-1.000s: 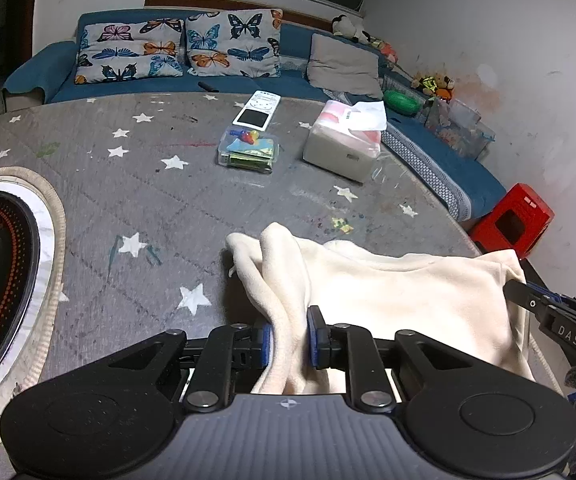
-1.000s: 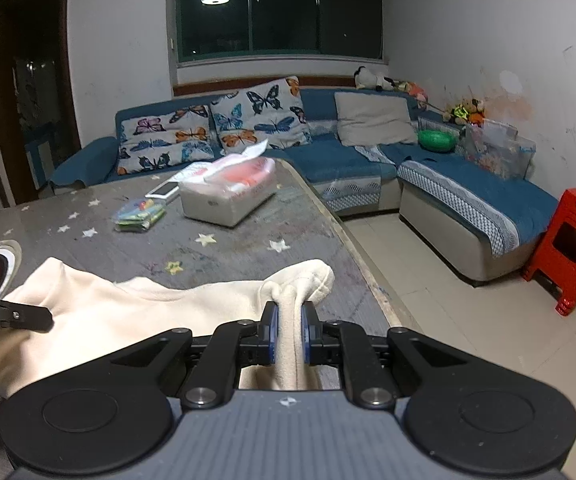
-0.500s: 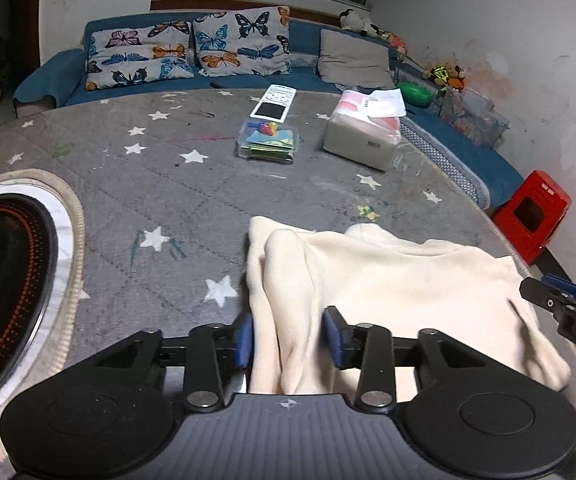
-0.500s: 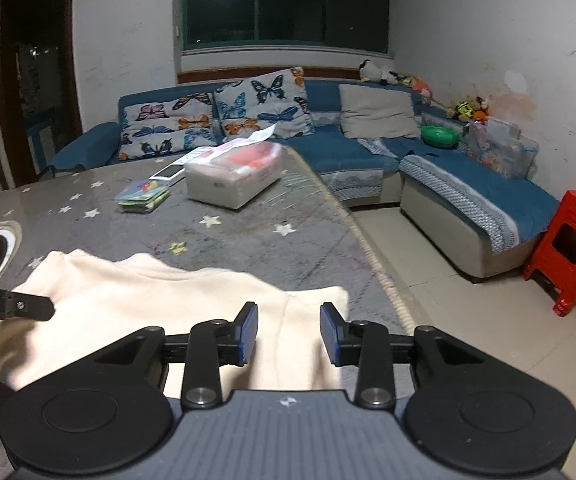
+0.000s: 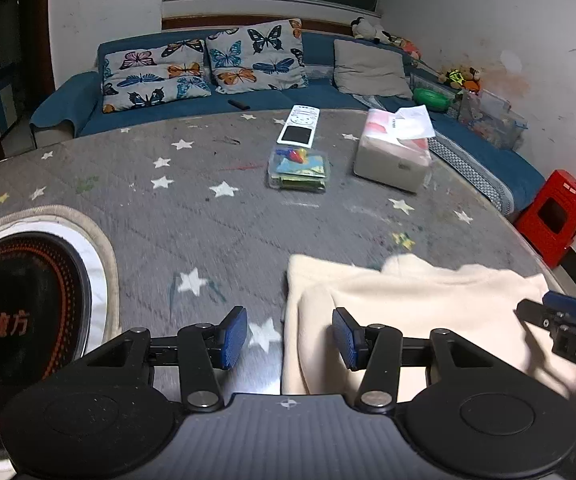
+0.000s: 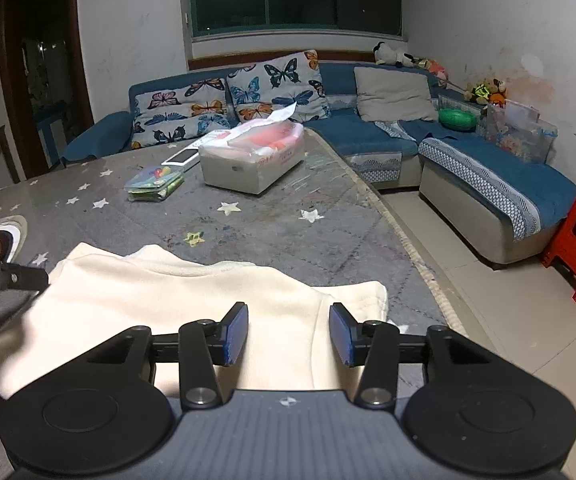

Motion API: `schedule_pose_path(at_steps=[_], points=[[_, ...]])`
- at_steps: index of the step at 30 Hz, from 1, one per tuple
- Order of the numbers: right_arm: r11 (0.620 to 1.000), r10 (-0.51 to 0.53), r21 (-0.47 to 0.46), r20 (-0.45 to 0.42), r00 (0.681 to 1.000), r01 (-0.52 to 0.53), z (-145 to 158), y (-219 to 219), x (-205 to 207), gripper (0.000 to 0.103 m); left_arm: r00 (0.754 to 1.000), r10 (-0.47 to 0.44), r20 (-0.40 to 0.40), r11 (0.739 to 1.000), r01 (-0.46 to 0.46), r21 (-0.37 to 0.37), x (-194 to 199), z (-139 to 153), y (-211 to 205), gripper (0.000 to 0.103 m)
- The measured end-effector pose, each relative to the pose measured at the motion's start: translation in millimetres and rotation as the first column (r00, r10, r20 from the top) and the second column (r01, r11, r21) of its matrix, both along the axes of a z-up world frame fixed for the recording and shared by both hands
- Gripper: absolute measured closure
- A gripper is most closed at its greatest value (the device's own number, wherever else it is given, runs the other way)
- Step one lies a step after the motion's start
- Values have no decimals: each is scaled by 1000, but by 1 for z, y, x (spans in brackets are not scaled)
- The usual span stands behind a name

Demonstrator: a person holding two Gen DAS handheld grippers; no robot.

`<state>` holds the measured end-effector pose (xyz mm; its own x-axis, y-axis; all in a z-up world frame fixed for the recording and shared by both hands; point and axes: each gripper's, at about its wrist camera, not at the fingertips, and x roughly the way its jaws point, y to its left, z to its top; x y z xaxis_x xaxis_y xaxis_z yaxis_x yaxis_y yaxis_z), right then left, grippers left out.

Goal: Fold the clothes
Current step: 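Open both grippers and release the folded sweatshirt onto the table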

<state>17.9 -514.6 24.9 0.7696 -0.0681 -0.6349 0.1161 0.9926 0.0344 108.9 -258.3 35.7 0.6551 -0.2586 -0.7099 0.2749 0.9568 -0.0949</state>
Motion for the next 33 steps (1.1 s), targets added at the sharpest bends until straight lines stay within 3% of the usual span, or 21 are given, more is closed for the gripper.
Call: schedule_pose_path(at_steps=[11,17,24,33], points=[[1000,4,-16,-24,1000,-5,-8,1,13,42,999,-34,10,997,34,66,16,-10,-20,53],[999,32,-19,5,999,-32,2,13,-5,27,998,-51,27,995,49,82,6,-10,-19,50],[996,80,25,33,996,-80,9,35,-35,16,997,-60,44,995,56,87,-14,-6,-13,44],[997,73,15,23,997,-73,-1,52,-60,11,996,-68,62,993,62,97,-39,-5,-4,34]])
